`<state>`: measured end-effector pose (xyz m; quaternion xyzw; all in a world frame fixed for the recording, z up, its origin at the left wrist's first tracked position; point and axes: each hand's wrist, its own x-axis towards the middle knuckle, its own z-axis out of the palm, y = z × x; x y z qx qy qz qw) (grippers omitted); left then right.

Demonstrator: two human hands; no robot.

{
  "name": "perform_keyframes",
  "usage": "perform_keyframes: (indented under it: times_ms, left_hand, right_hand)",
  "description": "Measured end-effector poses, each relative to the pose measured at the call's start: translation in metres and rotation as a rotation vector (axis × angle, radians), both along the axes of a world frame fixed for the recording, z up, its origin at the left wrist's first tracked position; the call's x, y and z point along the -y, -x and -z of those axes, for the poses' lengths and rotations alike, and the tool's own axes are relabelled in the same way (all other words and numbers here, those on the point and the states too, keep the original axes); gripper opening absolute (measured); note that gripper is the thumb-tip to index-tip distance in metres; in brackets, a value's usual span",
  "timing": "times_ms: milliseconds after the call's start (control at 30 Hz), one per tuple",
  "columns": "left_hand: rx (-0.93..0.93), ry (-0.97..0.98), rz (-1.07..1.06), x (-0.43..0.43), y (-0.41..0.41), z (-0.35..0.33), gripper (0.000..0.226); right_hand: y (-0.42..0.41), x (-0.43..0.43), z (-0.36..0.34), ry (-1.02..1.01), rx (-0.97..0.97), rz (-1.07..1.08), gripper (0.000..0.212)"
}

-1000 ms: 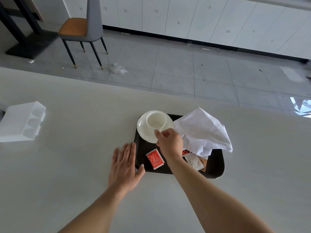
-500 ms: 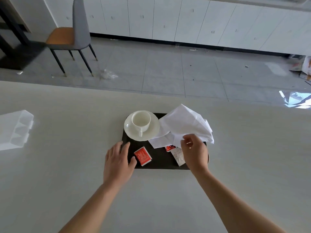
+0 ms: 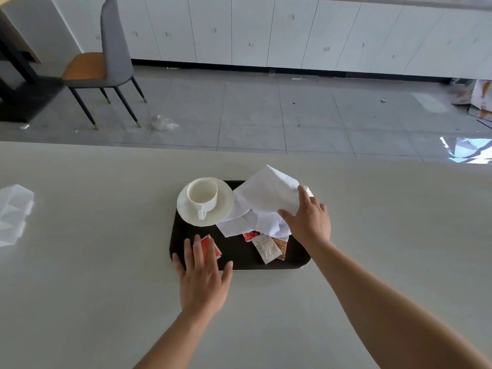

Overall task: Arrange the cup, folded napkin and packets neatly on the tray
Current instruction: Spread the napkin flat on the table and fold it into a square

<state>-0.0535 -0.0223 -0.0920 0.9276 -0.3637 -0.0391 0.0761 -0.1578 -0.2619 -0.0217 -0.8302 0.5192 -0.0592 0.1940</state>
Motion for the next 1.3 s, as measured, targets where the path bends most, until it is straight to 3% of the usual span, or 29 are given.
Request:
perform_keyframes:
  times_ms: [167,300,400,567,733,967,1100,1200,1300]
  left_hand:
    - [-0.003,-0.017,-0.027,0.000,-0.001,0.007,0.079]
    - [0.001,-0.020,-0.053,-0.001,-0.002,0.008,0.083]
    - [-0.002,-0.021,-0.060,-0.001,-0.002,0.008,0.084]
    - [-0.008,-0.029,-0.061,0.001,-0.002,0.009,0.085]
    - [0.005,-0.029,-0.063,0.001,-0.001,0.009,0.085]
    - [-0.014,-0.049,-0.072,0.002,-0.001,0.003,0.084]
    - [-0.058,0.077,-0.033,0.018,0.010,-0.017,0.081]
    - [-0.249,0.277,0.123,0.052,0.042,-0.044,0.079]
    - [-0.789,0.421,0.083,0.101,0.083,-0.075,0.075]
  right_hand:
    - [0.002,0.003,0.004,-0.092,0.086,0.070,0.041]
    - [0.009,0.007,-0.002,-0.149,0.314,0.114,0.009]
    - [0.015,0.008,-0.019,-0.213,0.545,0.180,0.011]
    - [0.033,0.001,-0.042,-0.150,0.769,0.139,0.010]
    - [0.042,0.010,-0.068,-0.177,0.993,0.349,0.016]
    - [0.084,0.027,-0.098,-0.097,1.140,0.415,0.010]
    - [0.115,0.032,-0.106,-0.084,1.211,0.443,0.012]
    - [0.137,0.036,-0.102,-0.133,1.245,0.477,0.009]
    - [0.158,0.039,-0.091,-0.232,1.234,0.505,0.012]
